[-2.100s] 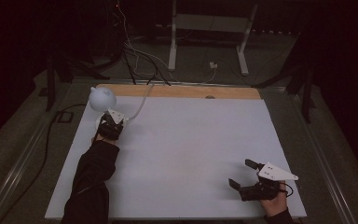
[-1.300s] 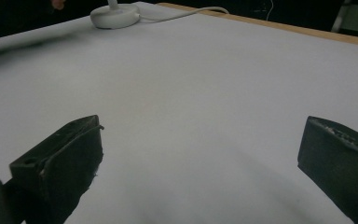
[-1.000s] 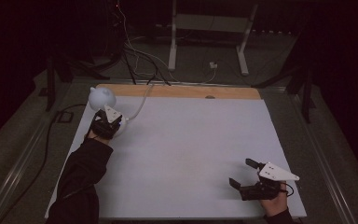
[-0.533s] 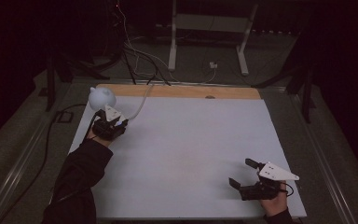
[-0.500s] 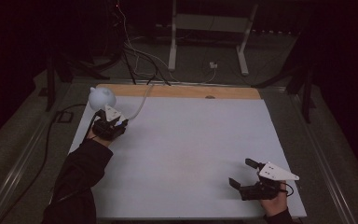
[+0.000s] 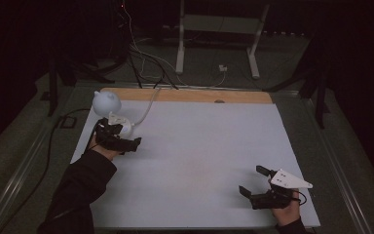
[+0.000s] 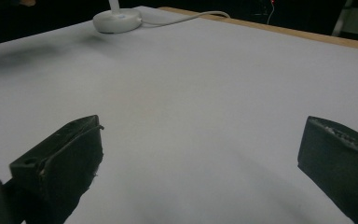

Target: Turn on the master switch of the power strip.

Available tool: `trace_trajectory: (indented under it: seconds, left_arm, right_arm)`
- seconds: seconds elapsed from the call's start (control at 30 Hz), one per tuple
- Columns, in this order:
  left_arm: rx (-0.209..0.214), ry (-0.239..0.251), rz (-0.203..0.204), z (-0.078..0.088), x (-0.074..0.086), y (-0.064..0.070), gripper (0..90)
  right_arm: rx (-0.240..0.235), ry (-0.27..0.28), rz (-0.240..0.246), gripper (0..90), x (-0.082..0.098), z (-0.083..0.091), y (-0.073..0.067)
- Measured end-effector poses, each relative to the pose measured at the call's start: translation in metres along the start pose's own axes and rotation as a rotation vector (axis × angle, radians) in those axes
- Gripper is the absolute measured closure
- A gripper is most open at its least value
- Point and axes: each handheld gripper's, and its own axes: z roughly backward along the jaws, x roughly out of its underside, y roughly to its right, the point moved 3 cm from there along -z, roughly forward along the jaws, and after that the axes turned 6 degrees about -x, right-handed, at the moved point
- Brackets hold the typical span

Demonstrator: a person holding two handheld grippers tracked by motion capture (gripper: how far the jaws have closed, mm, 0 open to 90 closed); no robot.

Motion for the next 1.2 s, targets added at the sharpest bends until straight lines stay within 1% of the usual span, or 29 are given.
trace_trajectory:
  seconds: [0.17,0.23,0.3,0.4,0.47,0.57,0.6,0.67,0.7,0.77,0.8,0.87,0.9,1.03,1.1,1.2]
  left_arm:
    - [0.005,0.005,-0.011,0.011,0.009,0.003,0.2]
    - [0.011,0.008,-0.007,0.016,0.014,0.004,0.2]
    - [0.033,0.013,0.005,0.020,0.018,0.005,0.2]
    - [0.025,0.020,-0.006,0.027,0.025,0.006,0.2]
    - [0.026,0.025,-0.005,0.031,0.029,0.007,0.2]
    - [0.036,0.031,-0.007,0.035,0.036,0.011,0.2]
    - [0.043,0.027,-0.013,0.036,0.039,0.013,0.3]
    - [0.045,0.027,-0.022,0.037,0.044,0.017,0.2]
    - [0.056,0.028,-0.021,0.037,0.047,0.020,0.2]
    - [0.062,0.030,-0.023,0.038,0.052,0.024,0.2]
    - [0.076,0.031,-0.026,0.039,0.054,0.026,0.2]
    - [0.084,0.031,-0.035,0.039,0.058,0.031,0.3]
    - [0.098,0.032,-0.037,0.040,0.060,0.033,0.3]
    - [0.108,0.025,-0.058,0.039,0.069,0.041,0.2]
    - [0.114,0.011,-0.076,0.038,0.075,0.045,0.2]
    - [0.122,0.005,-0.088,0.038,0.082,0.050,0.2]
  right_arm:
    - [0.000,0.002,-0.001,0.0,0.000,0.000,0.000]
    - [-0.001,0.003,0.000,0.0,0.000,0.000,0.000]
    - [-0.001,0.001,0.001,0.0,0.000,0.000,-0.001]
    - [-0.001,0.001,0.001,0.0,-0.001,0.000,-0.001]
    - [-0.003,0.001,0.000,0.0,-0.001,0.000,-0.001]
    - [-0.002,0.000,0.001,0.0,-0.001,0.000,-0.001]
    - [-0.001,-0.001,0.001,0.0,-0.001,0.000,-0.001]
    - [-0.001,0.000,0.001,0.0,-0.001,0.000,-0.002]
    - [0.000,-0.001,0.001,0.0,-0.001,0.000,-0.002]
    - [-0.001,-0.003,0.001,0.0,-0.001,0.000,-0.002]
    - [0.000,-0.003,0.002,0.0,-0.001,0.000,-0.002]
    - [0.000,-0.002,0.001,0.0,-0.001,0.000,-0.002]
    - [0.000,-0.004,0.001,0.0,0.000,0.000,-0.002]
    - [0.001,-0.003,0.001,0.0,0.000,0.000,-0.002]
    - [0.001,-0.003,0.001,0.0,0.000,0.000,-0.002]
    - [0.000,-0.003,0.001,0.0,0.000,0.000,-0.002]
